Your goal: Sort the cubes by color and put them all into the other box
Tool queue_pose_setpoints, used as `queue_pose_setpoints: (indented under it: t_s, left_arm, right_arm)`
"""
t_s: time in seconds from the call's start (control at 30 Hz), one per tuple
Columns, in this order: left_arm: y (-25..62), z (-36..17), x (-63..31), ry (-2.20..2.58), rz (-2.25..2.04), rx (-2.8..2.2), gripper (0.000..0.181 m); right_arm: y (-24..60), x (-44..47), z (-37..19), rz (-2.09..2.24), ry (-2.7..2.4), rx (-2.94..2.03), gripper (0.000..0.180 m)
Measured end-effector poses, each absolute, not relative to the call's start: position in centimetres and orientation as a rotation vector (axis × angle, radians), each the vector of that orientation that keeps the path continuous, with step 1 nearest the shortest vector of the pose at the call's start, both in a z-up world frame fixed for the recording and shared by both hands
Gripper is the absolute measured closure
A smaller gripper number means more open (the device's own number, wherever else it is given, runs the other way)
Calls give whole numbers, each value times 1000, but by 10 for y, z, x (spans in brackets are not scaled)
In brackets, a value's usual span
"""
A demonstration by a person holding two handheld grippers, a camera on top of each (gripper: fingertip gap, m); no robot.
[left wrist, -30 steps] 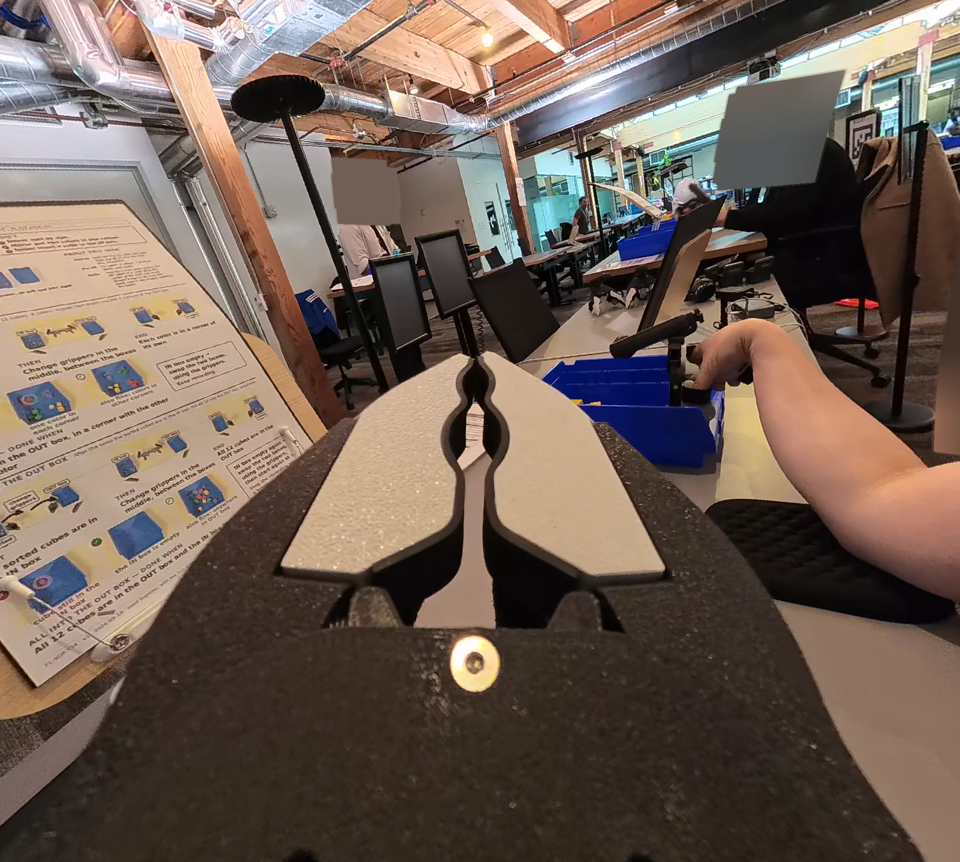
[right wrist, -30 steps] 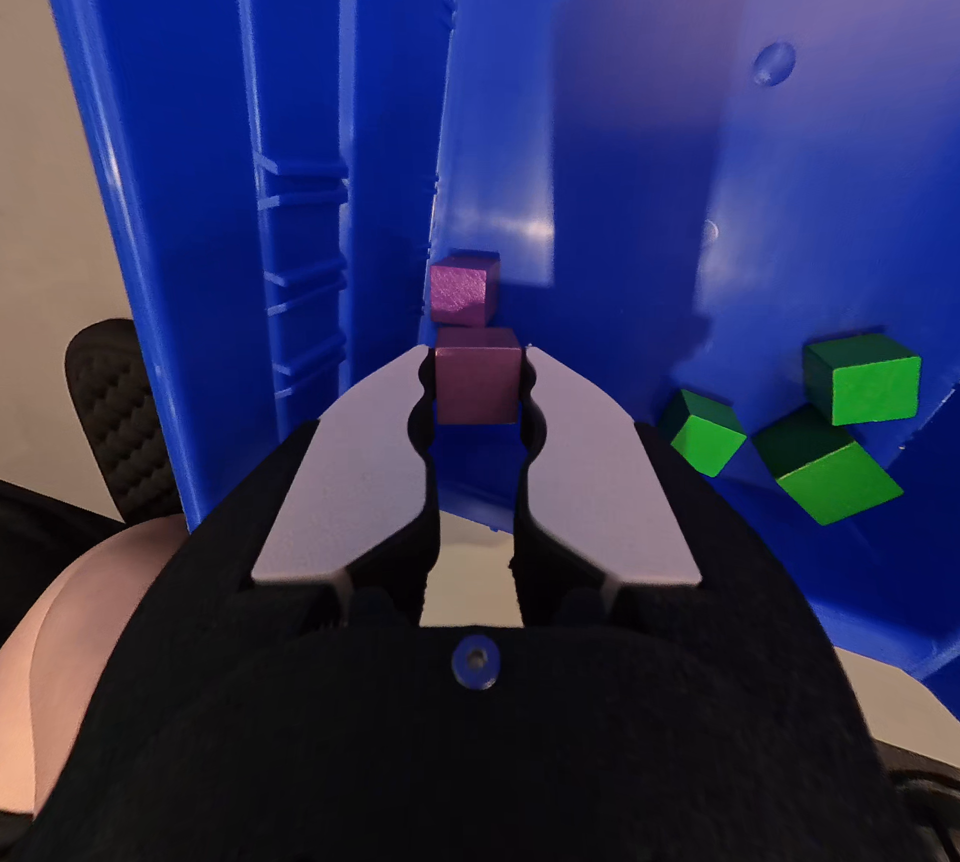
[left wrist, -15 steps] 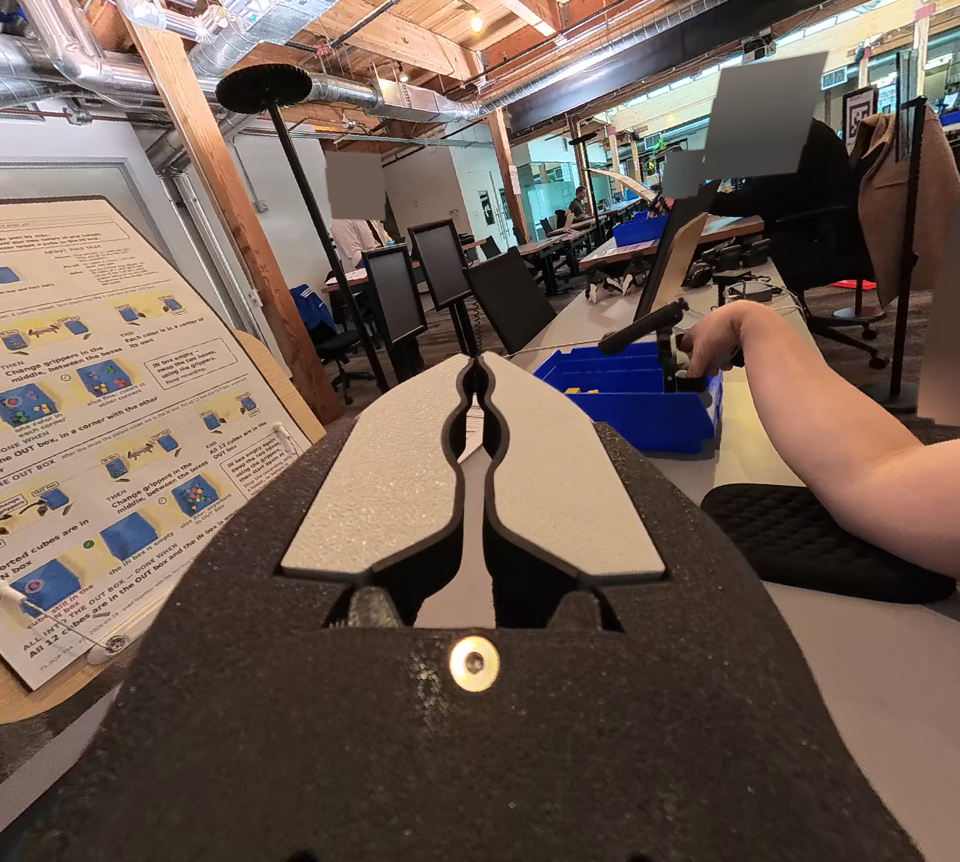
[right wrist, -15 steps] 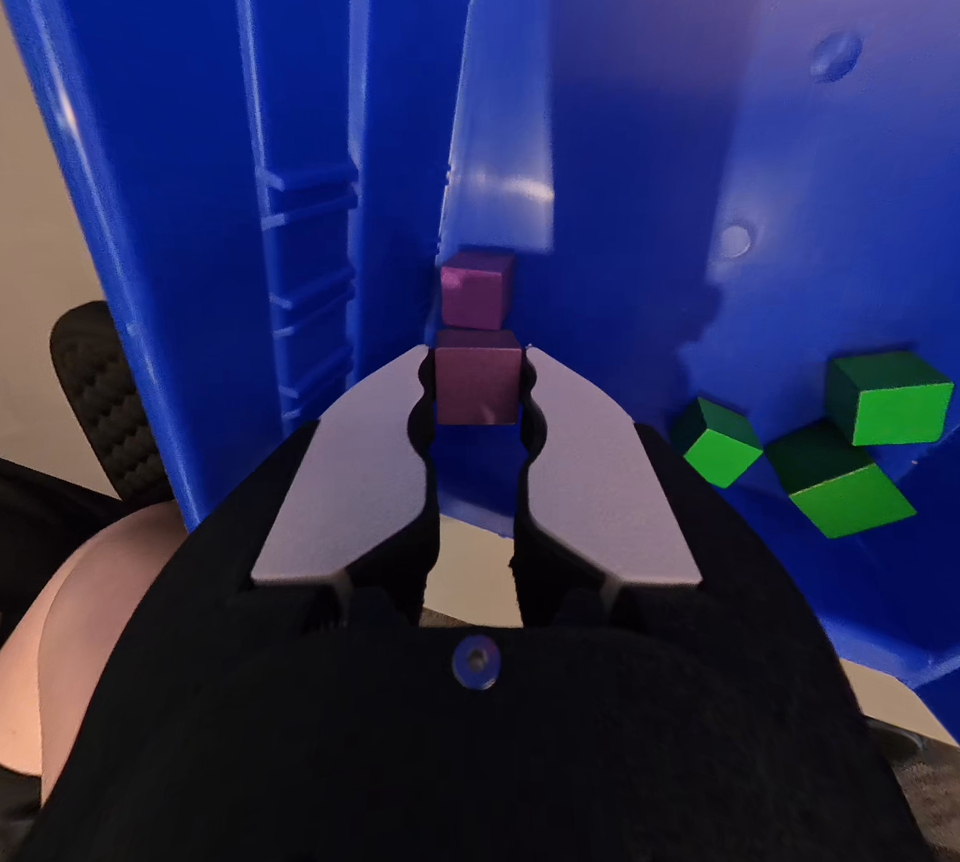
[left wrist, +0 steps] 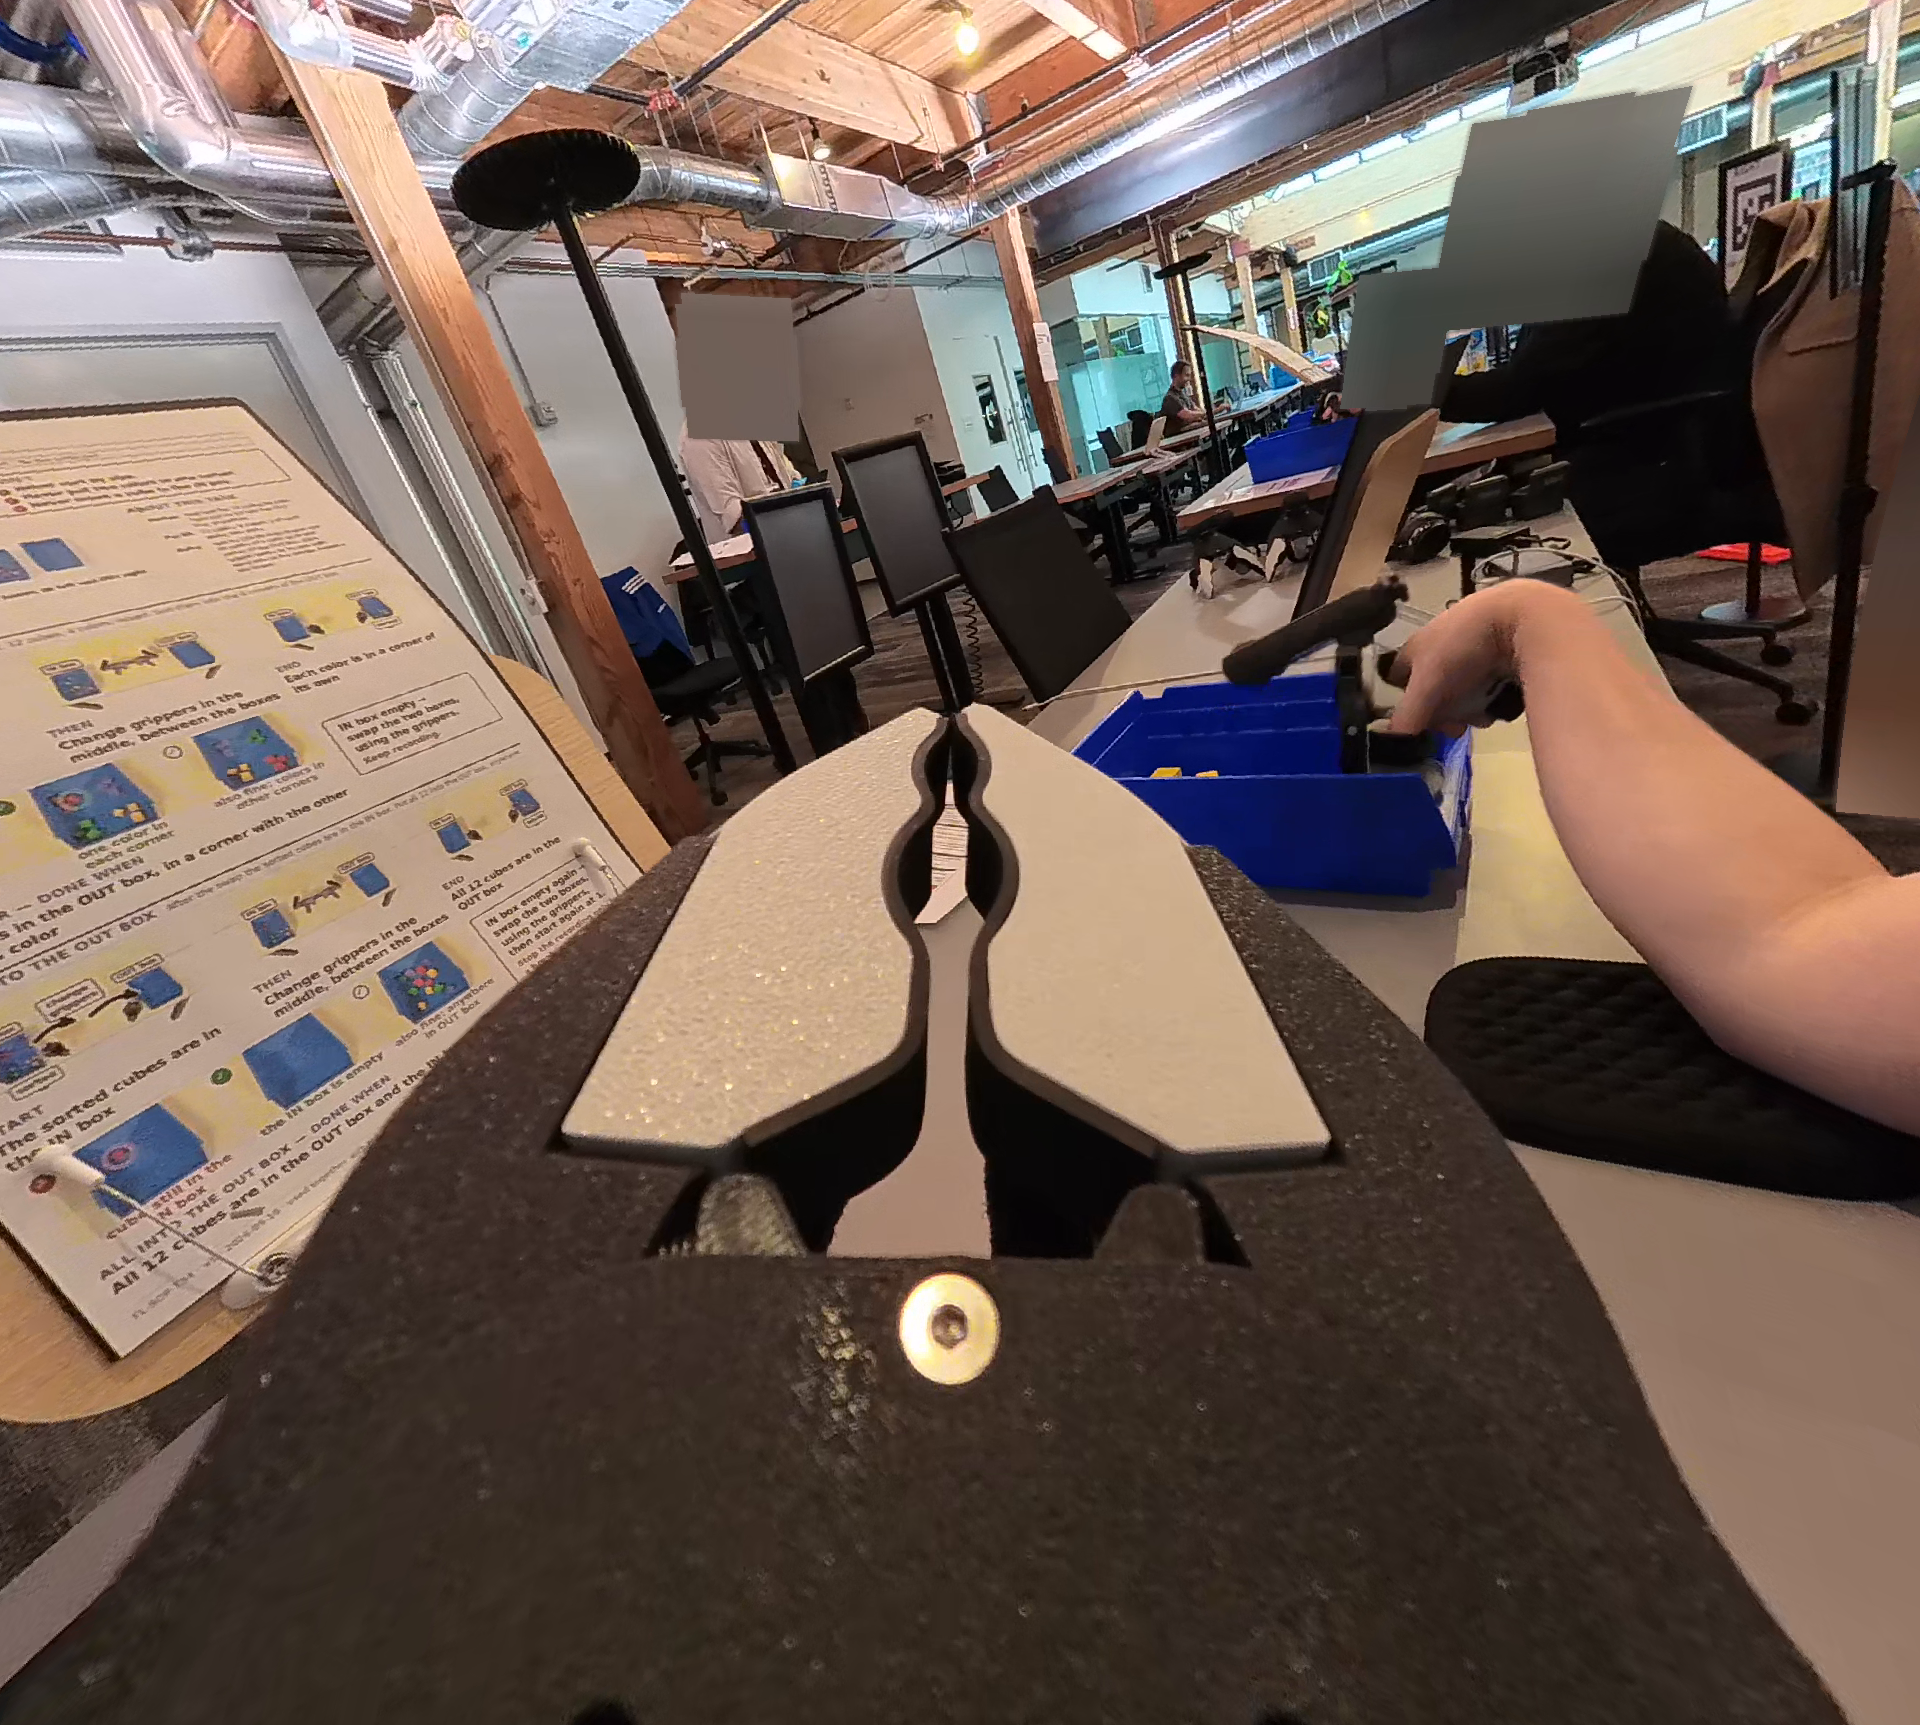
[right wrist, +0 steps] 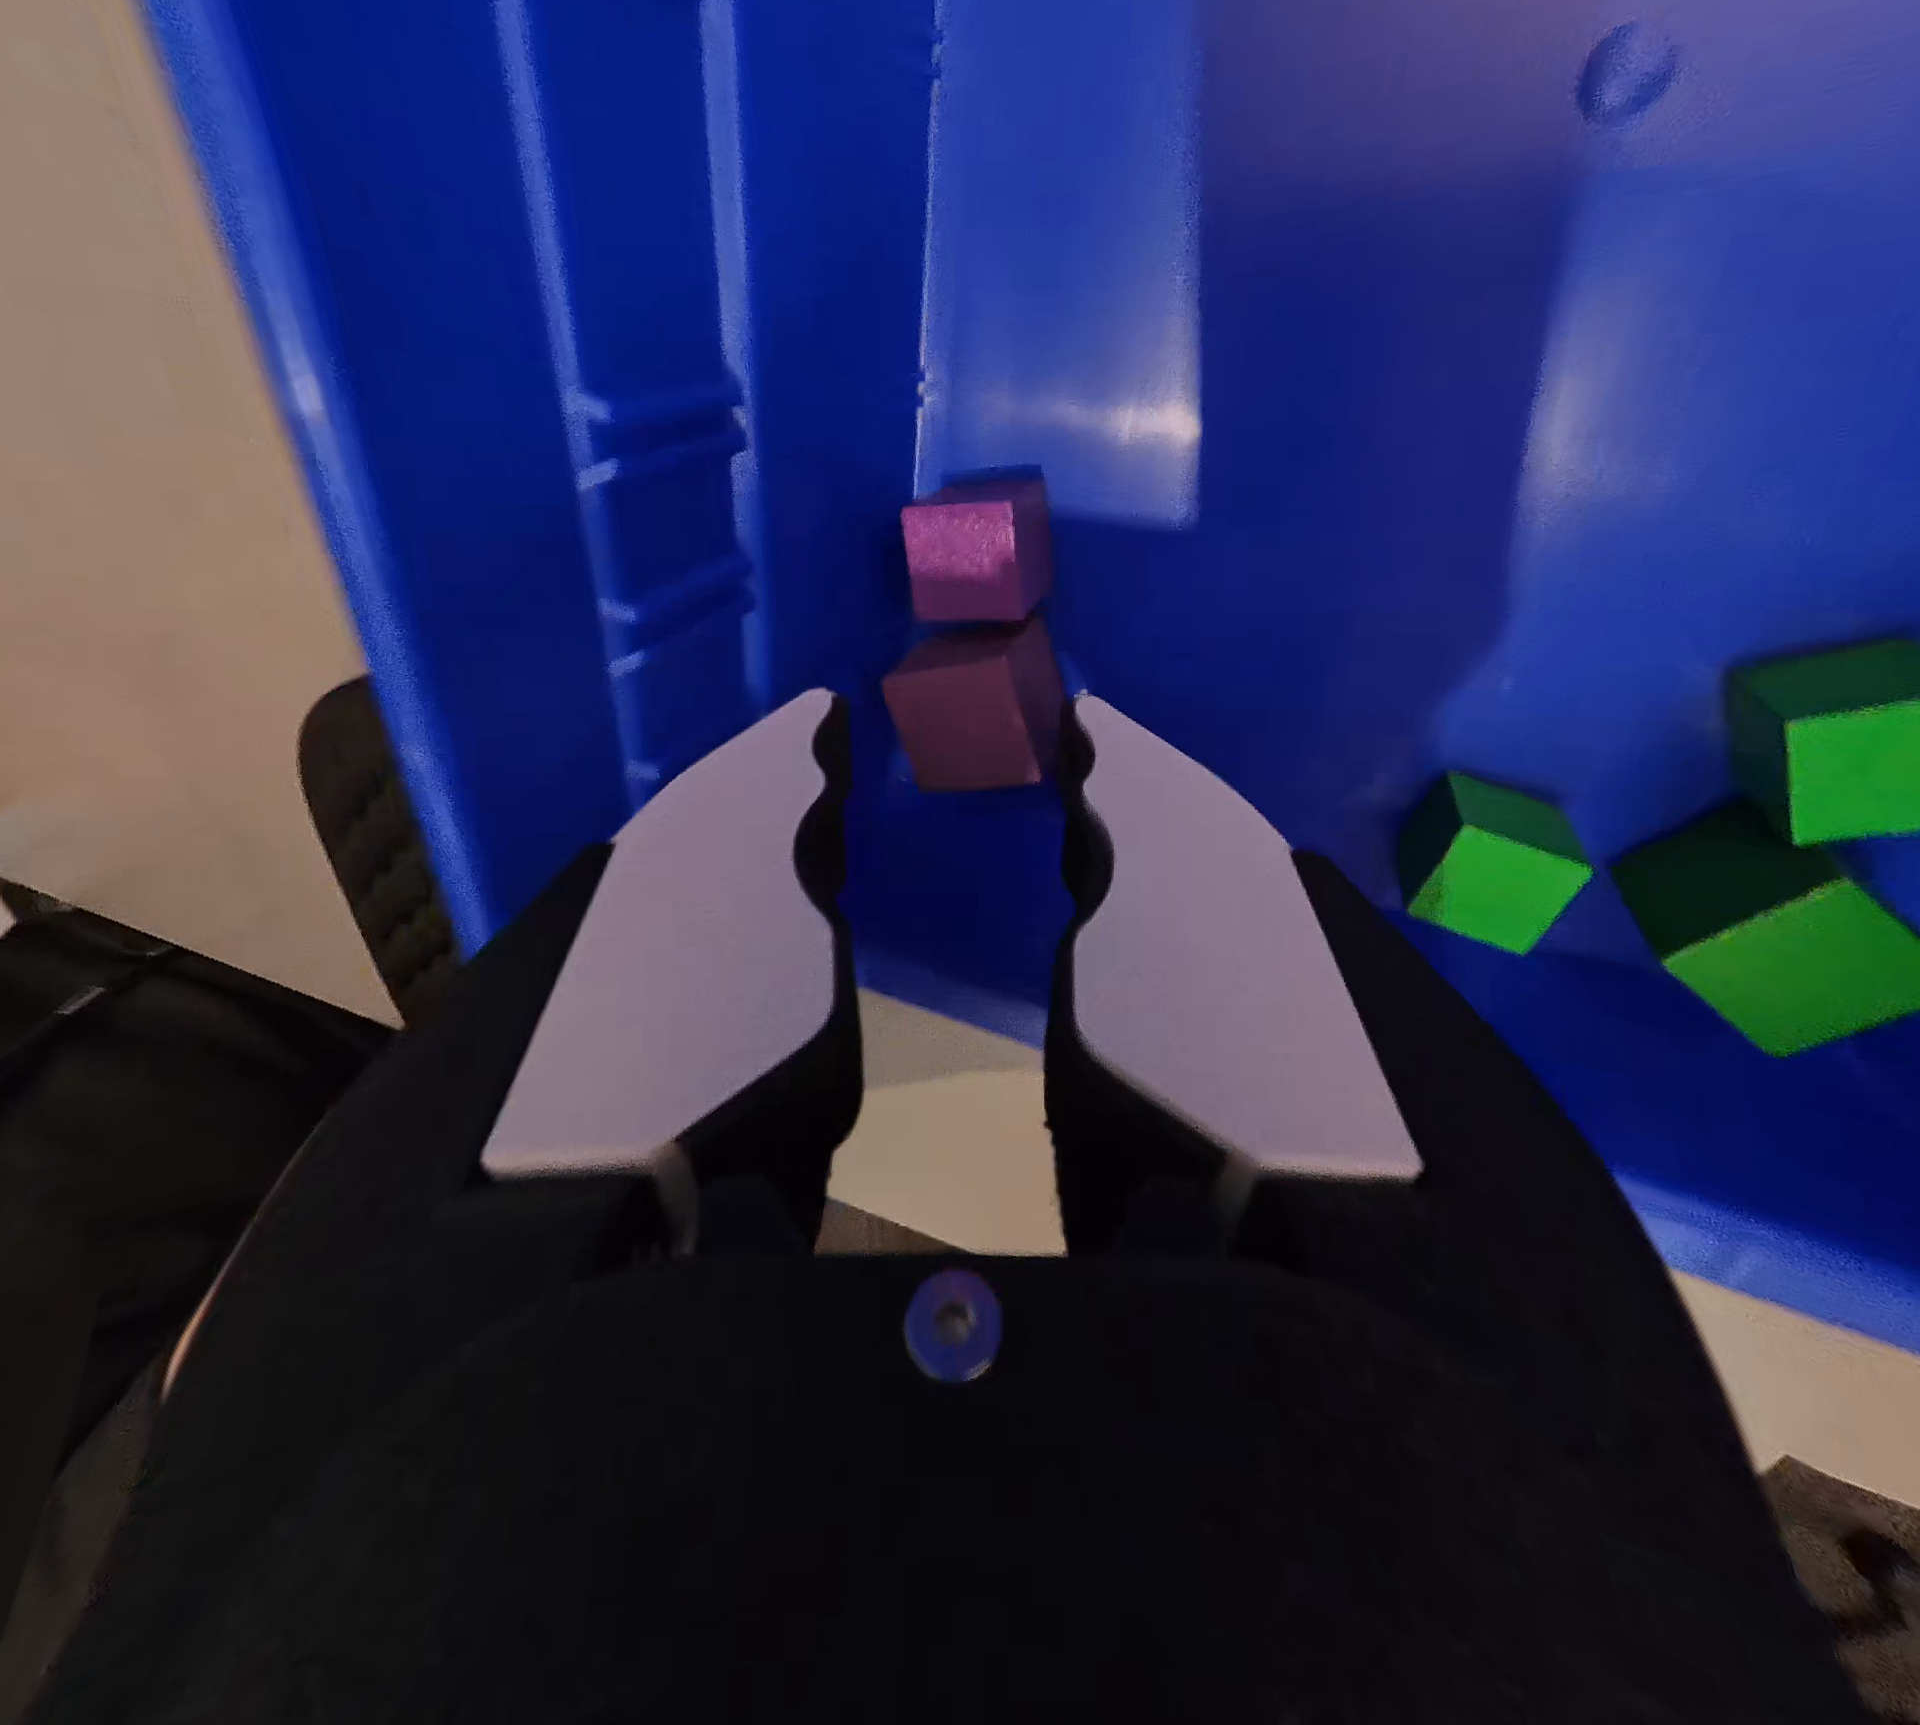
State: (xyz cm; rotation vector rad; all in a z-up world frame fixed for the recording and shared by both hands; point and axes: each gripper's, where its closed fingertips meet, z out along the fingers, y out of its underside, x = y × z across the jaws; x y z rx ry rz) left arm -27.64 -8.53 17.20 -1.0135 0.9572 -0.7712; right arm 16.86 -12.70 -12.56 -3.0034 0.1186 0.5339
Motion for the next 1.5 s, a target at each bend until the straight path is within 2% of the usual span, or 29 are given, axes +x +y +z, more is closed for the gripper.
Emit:
queue_pose_setpoints:
  t_s: [0.2,0.43,0.57,0.7,0.77,0.9,0.93,1.27,1.43,1.5]
  left_arm:
    - [-82,183,-289,917,-715,-1000,181]
    - [-38,197,-385,755,-279,-1204,180]
    - [11,152,-495,756,185,-1531,166]
    - [43,60,-626,894,573,-1986,146]
    - [49,16,-665,1044,641,-2092,144]
    - [60,-44,-712,1325,715,-2181,154]
    - [63,-53,-717,1360,698,-2210,151]
    - [90,-112,-759,1613,769,-2429,140]
    - [109,-121,-756,1576,715,-2451,135]
    - [111,-123,-756,1600,705,-2467,138]
  right_arm:
    - [-133,185,-69,450,291,-2712,139]
    - [-117,185,64,295,155,-2075,142]
    - [-123,127,142,349,-208,-1679,128]
    - [-131,85,186,381,-379,-1473,131]
    - [-131,68,202,436,-434,-1379,134]
    - [-126,42,207,565,-501,-1336,133]
    - [-122,40,204,562,-500,-1358,133]
    - [-116,18,200,520,-567,-1400,132]
    - [-108,7,195,514,-602,-1433,132]
    - [-103,3,191,511,-616,-1461,132]
